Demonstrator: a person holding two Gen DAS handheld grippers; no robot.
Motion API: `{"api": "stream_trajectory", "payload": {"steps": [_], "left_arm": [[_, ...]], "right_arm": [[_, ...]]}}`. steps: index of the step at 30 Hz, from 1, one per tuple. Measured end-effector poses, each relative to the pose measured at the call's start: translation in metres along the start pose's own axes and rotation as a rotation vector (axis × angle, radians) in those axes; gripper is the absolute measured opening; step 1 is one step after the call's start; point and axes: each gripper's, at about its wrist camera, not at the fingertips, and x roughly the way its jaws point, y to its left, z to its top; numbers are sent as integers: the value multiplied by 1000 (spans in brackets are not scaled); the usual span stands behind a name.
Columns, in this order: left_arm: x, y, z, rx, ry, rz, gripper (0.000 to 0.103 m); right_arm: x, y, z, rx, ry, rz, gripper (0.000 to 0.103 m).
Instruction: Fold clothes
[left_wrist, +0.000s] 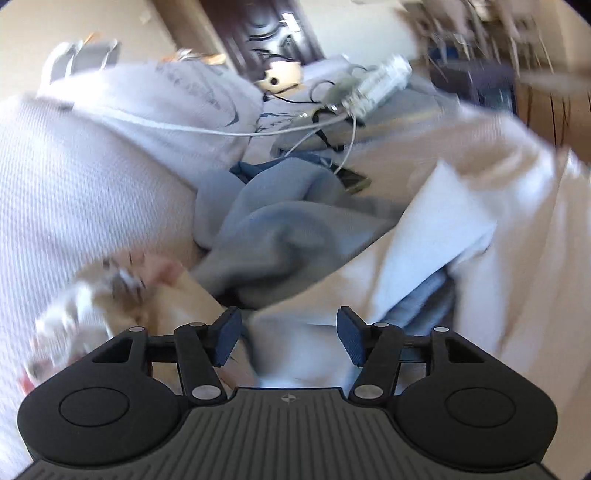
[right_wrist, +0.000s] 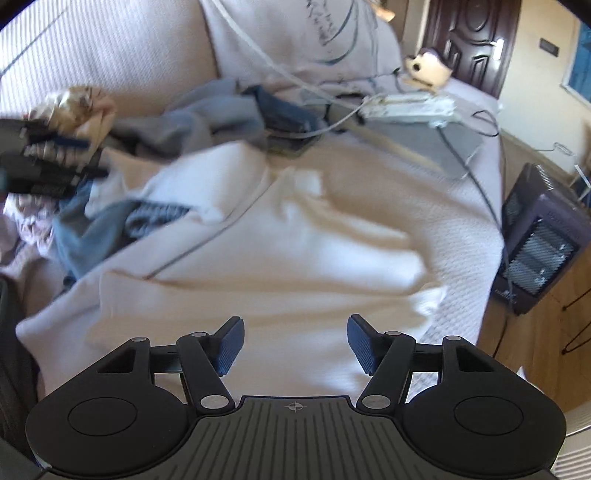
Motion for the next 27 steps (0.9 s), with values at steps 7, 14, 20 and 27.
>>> {"api": "stream_trajectory", "payload": {"steps": [7, 14, 20, 27], "left_arm": [[24, 1, -7, 190, 16, -36, 42], [-2, 15, 10, 80, 39, -202, 5], [-81, 15, 46, -28, -6, -555, 5], [-115, -59, 76, -70, -52, -913, 16]], "right_arm": [[7, 4, -1, 16, 27, 13, 63], [8, 7, 0, 19, 42, 6, 63], [-9, -1, -8, 27, 28, 6, 63], [-47, -29, -28, 116, -4, -81, 63]]}}
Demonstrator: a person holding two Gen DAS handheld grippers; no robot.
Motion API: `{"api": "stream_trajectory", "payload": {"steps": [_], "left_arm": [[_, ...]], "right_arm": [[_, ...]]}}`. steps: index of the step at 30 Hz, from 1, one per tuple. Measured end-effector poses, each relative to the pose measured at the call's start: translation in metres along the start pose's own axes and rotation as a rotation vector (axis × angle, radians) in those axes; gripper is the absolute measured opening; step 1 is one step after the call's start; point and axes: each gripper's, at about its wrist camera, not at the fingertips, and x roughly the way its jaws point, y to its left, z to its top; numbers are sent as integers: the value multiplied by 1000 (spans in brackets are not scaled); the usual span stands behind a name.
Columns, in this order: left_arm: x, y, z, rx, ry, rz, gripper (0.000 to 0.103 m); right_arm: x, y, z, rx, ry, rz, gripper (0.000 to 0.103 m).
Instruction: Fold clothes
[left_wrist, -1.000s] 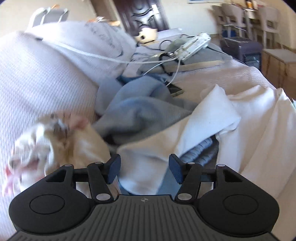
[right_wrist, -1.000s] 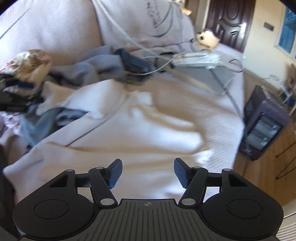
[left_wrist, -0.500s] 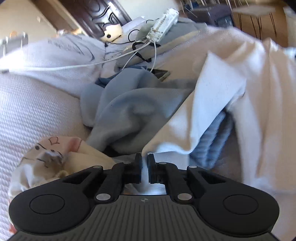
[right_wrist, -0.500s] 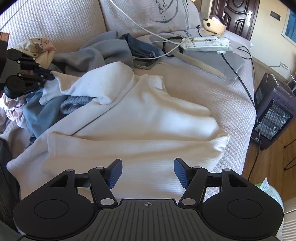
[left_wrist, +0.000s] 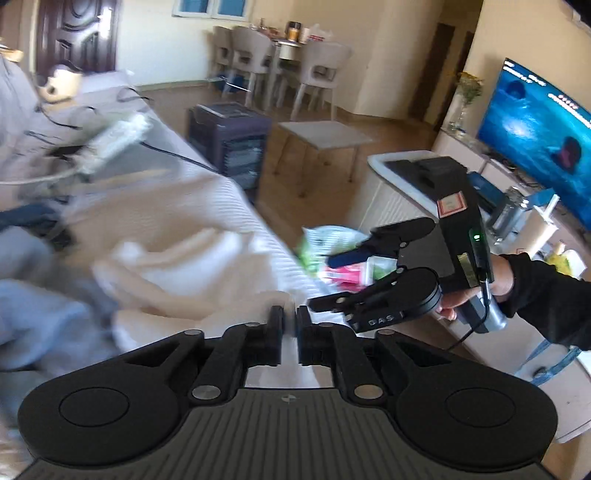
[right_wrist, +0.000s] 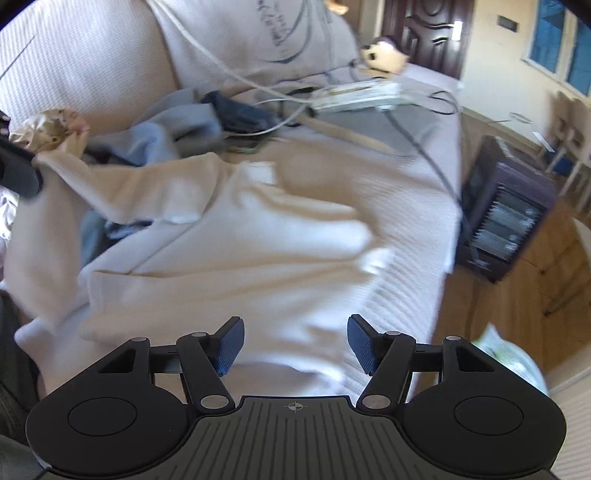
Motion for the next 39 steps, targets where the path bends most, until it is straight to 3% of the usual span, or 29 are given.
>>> {"api": "stream_trajectory", "payload": {"steps": [1, 2, 5, 8, 12, 16, 20, 23, 25, 26, 27, 29, 30, 31, 32, 33, 35, 36, 39], "left_arm": [[14, -7, -3, -10, 26, -6, 32], [28, -15, -6, -20, 52, -12, 36], [45, -26, -25, -20, 93, 11, 37], [43, -13, -46, -82, 105, 63, 49], [30, 20, -70, -154, 119, 225, 49], [21, 43, -74, -58, 69, 406, 49], [35, 60, -63, 11, 18, 424, 49], [61, 71, -56, 65, 5, 431, 48], [74, 72, -53, 121, 4, 445, 37], [81, 74, -51, 127, 11, 448, 14], [89, 77, -48, 131, 18, 452, 6], [95, 90, -44, 94, 20, 453, 6], [89, 95, -45, 92, 21, 463, 5], [84, 101, -46, 90, 23, 472, 2], [78, 106, -48, 91, 26, 487, 0], [69, 109, -52, 112, 32, 557, 0], [50, 129, -65, 99, 45, 711, 0], [43, 145, -70, 11, 63, 718, 0], [30, 164, -83, -119, 74, 661, 0]], "right_arm": [[-5, -4, -3, 0, 0, -12, 63], [-10, -7, -6, -2, 4, -28, 63], [-22, -17, -13, -5, 7, -66, 64], [-25, -23, -12, 13, -5, -53, 63], [-6, -22, 10, 30, -41, 37, 63], [29, -10, 53, 55, -68, 179, 63], [71, 13, 103, 39, -82, 267, 63], [98, 27, 128, 8, -57, 264, 63], [113, 33, 139, -3, -22, 255, 63], [121, 36, 145, -9, -4, 250, 63], [127, 38, 148, -11, 9, 259, 63], [140, 41, 153, 1, 44, 288, 63], [147, 42, 155, 7, 62, 305, 57], [155, 42, 157, 27, 84, 319, 32], [164, 45, 160, 34, 117, 320, 18], [170, 49, 162, 10, 131, 308, 5], [177, 56, 168, -46, 135, 276, 4], [179, 59, 171, -65, 135, 271, 3], [189, 60, 180, -46, 100, 281, 3]]}}
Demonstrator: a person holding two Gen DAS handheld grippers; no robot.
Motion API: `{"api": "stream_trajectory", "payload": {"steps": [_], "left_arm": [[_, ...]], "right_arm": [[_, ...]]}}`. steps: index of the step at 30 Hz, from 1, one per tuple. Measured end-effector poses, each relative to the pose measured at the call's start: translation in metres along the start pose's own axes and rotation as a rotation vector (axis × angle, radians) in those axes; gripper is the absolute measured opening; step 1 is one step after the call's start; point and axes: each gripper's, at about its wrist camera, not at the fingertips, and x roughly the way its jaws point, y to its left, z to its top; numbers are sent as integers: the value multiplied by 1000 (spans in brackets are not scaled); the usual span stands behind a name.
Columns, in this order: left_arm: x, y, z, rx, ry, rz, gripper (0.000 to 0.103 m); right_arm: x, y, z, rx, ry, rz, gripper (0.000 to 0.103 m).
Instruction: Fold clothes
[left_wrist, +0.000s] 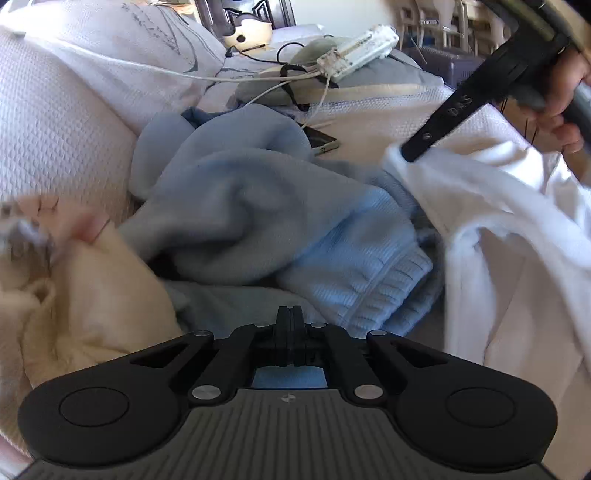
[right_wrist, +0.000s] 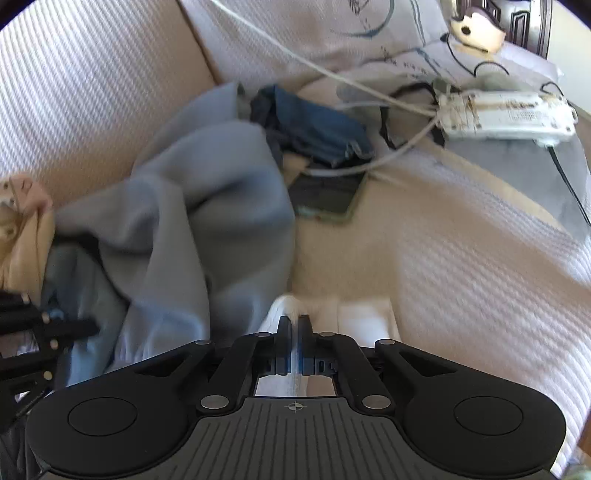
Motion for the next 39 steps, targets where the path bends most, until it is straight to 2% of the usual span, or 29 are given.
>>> {"api": "stream_trajectory", "payload": {"steps": [2, 4, 6, 10, 11, 12, 13, 16, 18, 20, 22, 23, 24, 25, 27, 29, 31, 34, 36, 37, 38, 39], "left_arm": [[-14, -11, -1, 4, -43, -53, 0], [-30, -23, 0, -4, -111, -122, 9], [-37, -41, 3, 33, -151, -157, 52], [-20, -85, 13, 152, -220, -132, 52], [-9, -92, 16, 167, -214, -122, 50], [1, -100, 19, 181, -205, -111, 40], [11, -101, 20, 183, -173, -109, 13], [15, -84, 21, 58, -134, -169, 12], [9, -70, 21, 19, -133, -129, 12], [6, -59, 17, -2, -129, -121, 12], [3, -54, 15, -6, -135, -109, 12], [2, -55, 14, 7, -143, -107, 12], [3, -54, 12, 6, -146, -104, 12], [4, -53, 11, -3, -143, -102, 12], [7, -50, 9, -21, -146, -86, 12], [11, -46, 6, -38, -141, -59, 12], [20, -46, 3, -35, -124, -30, 13], [43, -70, -9, 146, -90, 57, 14], [42, -76, -12, 189, -104, 75, 14], [38, -73, -11, 183, -106, 68, 15], [34, -69, -9, 161, -96, 58, 21], [30, -63, -6, 131, -78, 53, 31]], "right_arm": [[5, 2, 2, 14, -24, 35, 3], [7, 5, 1, 34, -55, 79, 3], [10, 5, 1, 71, -79, 90, 3], [20, -6, -4, 144, -66, 80, 4], [18, -8, -4, 151, -66, 83, 4], [15, -9, -4, 158, -66, 86, 8], [10, -11, -3, 180, -64, 95, 12], [-3, -7, -1, 136, -53, 79, 15], [-5, -5, 0, 108, -29, 72, 15], [-4, -4, 1, 109, -5, 82, 16], [3, 0, -1, 109, 17, 83, 38], [6, 3, -2, 106, 25, 71, 40], [8, 7, -3, 93, 22, 60, 39], [10, 10, -4, 80, 19, 49, 31], [9, 14, -2, 72, -6, 37, 6], [7, 16, 1, 56, -41, 24, 6], [13, 15, 2, 54, -40, 44, 6], [41, 16, -7, 40, 12, 3, 7], [47, 16, -11, 55, 17, 0, 8], [46, 16, -11, 61, 13, 0, 17], [40, 13, -10, 79, 9, -5, 23], [33, 11, -9, 98, 6, -9, 28]]}}
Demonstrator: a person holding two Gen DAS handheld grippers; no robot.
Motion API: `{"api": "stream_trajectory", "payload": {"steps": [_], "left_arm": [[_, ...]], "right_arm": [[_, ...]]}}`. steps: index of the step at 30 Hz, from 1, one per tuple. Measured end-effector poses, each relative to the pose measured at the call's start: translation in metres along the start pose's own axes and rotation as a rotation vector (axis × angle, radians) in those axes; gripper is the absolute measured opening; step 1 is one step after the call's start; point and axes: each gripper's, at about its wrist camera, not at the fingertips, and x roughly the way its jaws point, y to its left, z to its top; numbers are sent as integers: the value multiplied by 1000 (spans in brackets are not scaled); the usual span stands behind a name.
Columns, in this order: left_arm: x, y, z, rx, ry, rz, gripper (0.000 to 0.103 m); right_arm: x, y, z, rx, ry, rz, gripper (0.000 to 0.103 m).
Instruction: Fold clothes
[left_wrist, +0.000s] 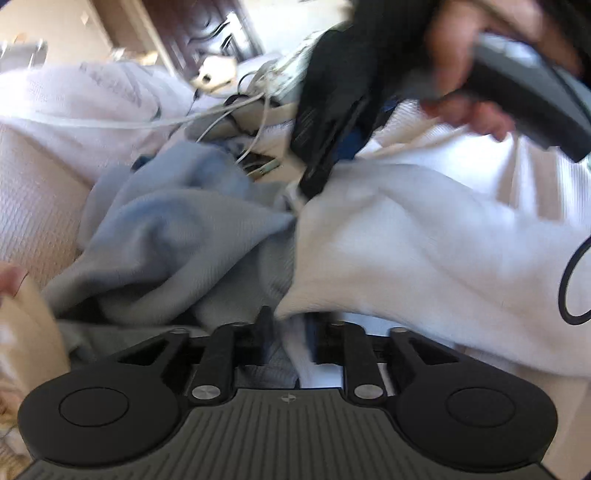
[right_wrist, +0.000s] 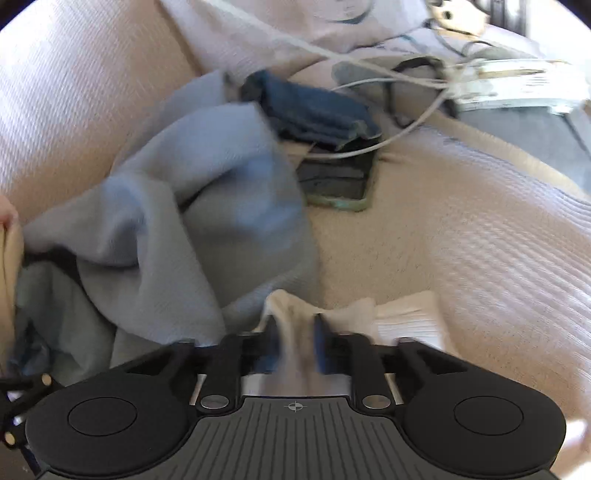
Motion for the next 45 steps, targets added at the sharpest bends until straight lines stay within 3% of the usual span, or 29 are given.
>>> {"api": "stream_trajectory", "payload": {"steps": [2, 6, 8, 11, 16, 20, 25, 30, 34, 45], "left_arm": [[-12, 12, 3, -61, 17, -16, 39], [-40, 20, 1, -80, 24, 4, 41], [-55, 18, -5, -69, 21, 11, 47], [-72, 14, -11, -63, 27, -2, 48], [-87, 22, -3, -128, 21, -73, 47], [-105, 26, 0, -209, 7, -188, 48], [-113, 22, -25, -190, 82, -123, 53], [-122, 22, -64, -261, 165, -176, 54], [-138, 20, -83, -243, 143, -144, 65], [-154, 29, -114, -296, 132, -254, 72]], "right_arm": [[-21, -5, 0, 7, -19, 15, 29], [-74, -11, -19, -43, -61, -28, 29], [-104, -24, -40, -26, -85, -66, 29], [-144, -48, -75, 24, -89, -120, 30], [-206, -82, -134, 63, -37, -248, 30], [-257, -83, -173, 72, -37, -289, 30], [-306, -68, -216, 49, -54, -270, 44], [-311, -60, -247, 73, -62, -267, 51], [-301, -47, -250, 73, -62, -277, 51], [-289, 16, -261, -1, -124, -291, 51]]}}
